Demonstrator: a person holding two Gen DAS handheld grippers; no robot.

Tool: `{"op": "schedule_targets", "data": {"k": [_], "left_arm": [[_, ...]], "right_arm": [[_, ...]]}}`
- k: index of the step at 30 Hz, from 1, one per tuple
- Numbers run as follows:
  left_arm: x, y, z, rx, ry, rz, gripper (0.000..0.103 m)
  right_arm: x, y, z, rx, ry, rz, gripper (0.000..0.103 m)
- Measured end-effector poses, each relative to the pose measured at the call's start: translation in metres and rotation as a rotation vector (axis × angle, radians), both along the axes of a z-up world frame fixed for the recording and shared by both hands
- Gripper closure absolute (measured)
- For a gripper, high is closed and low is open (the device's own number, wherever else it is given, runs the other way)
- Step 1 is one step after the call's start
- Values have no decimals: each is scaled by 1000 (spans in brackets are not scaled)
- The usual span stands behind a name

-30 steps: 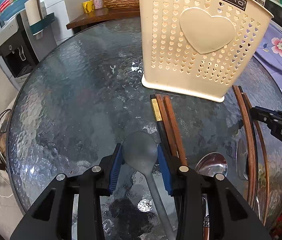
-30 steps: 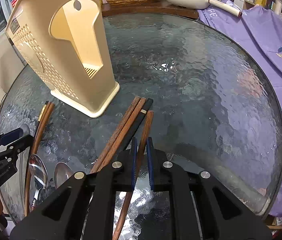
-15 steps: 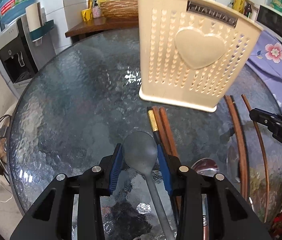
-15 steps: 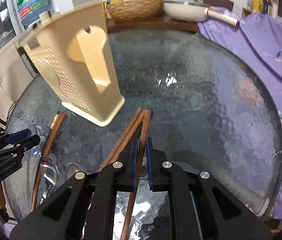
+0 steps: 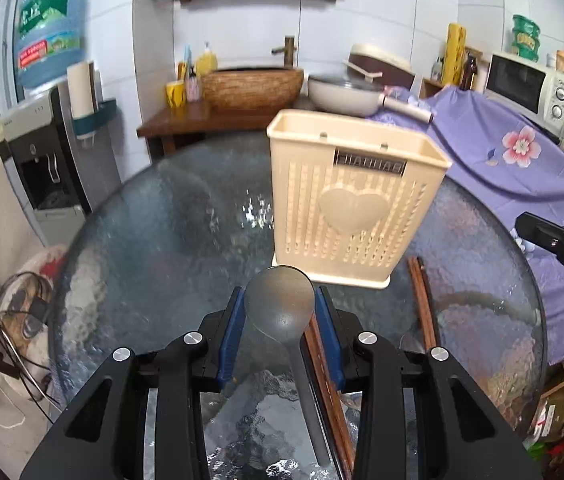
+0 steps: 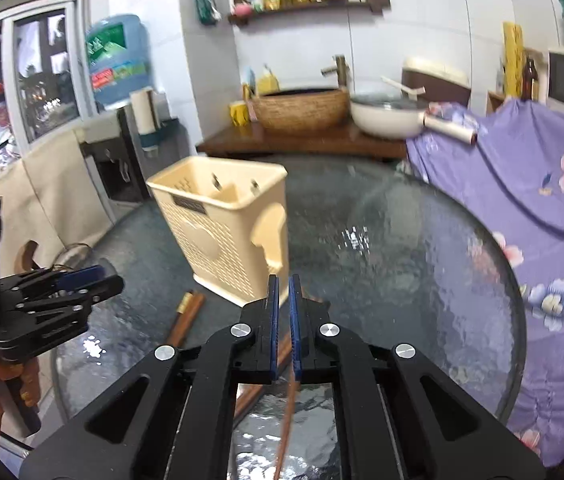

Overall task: Organize utensils
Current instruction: 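Grasp one brown wooden chopstick with the right tool while the left tool lifts the grey spoon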

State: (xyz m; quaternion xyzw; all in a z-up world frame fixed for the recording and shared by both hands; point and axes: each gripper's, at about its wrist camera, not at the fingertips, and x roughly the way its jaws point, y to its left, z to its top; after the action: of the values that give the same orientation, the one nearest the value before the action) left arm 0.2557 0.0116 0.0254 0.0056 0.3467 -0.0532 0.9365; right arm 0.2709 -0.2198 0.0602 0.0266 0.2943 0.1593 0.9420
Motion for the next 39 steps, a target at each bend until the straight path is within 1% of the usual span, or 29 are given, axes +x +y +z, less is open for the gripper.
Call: {"op": "schedule_targets", "data": {"k": [2, 4, 8, 12, 14, 15, 16, 17, 18, 19, 20, 22, 23, 24, 26, 30, 32, 33, 34, 35, 36, 39], "left_arm": [[-3, 0, 3, -8, -9, -4, 68], [-3, -2, 4, -2, -11, -7, 68], [-4, 1, 0, -12, -1, -2, 68], [-6, 3, -1, -12, -1, 1, 68], [-6, 3, -1, -14, -1, 1, 68], [-6, 3, -1, -13, -1, 0, 68], [-7, 3, -1, -13, -2, 0, 68], [-7, 3, -1, -12, -2, -2, 68], [-7, 3, -1, -11, -3, -3, 68], [-7, 3, -1, -9, -4, -5, 68], [-8, 3, 0, -7, -6, -7, 68], [-8, 2, -1, -2, -6, -9, 68], [-8, 1, -1, -4, -5, -9, 68], [-7, 1, -2, -7, -2, -9, 68], [-7, 1, -2, -9, 2, -8, 68], [-6, 3, -3, -7, 7, 0, 68], [-5, 6, -3, -8, 11, 6, 68], [-5, 6, -3, -9, 12, 5, 68], [-4, 7, -3, -11, 13, 5, 68], [-5, 7, -3, -11, 11, 7, 68], [-5, 7, -3, -10, 9, 6, 68], [-5, 5, -1, -7, 7, 1, 68]], "right_arm": [[-9, 5, 8, -20, -26, 10, 98], [-12, 8, 9, -38, -34, 13, 98], [-4, 2, 1, -7, 9, 9, 98], [13, -9, -21, -4, 99, -46, 95], [22, -14, -32, -41, 138, -81, 94], [29, -18, -41, -58, 171, -107, 91], [33, -23, -48, -53, 195, -129, 87], [37, -29, -55, -43, 223, -149, 71], [43, -37, -65, -29, 261, -176, 53], [45, -43, -71, -8, 279, -200, 51], [46, -47, -75, 3, 285, -210, 51], [50, -46, -83, -33, 298, -202, 51], [54, -44, -88, -48, 314, -195, 53], [57, -43, -93, -49, 333, -187, 58], [65, -38, -103, -53, 377, -170, 63], [78, -27, -121, -126, 419, -173, 72], [81, -21, -122, -177, 403, -179, 76], [82, -19, -122, -179, 403, -175, 81], [83, -18, -122, -183, 403, -171, 83], [83, -17, -122, -190, 402, -166, 91], [84, -15, -122, -196, 401, -161, 93], [87, -11, -123, -207, 400, -155, 95]]}}
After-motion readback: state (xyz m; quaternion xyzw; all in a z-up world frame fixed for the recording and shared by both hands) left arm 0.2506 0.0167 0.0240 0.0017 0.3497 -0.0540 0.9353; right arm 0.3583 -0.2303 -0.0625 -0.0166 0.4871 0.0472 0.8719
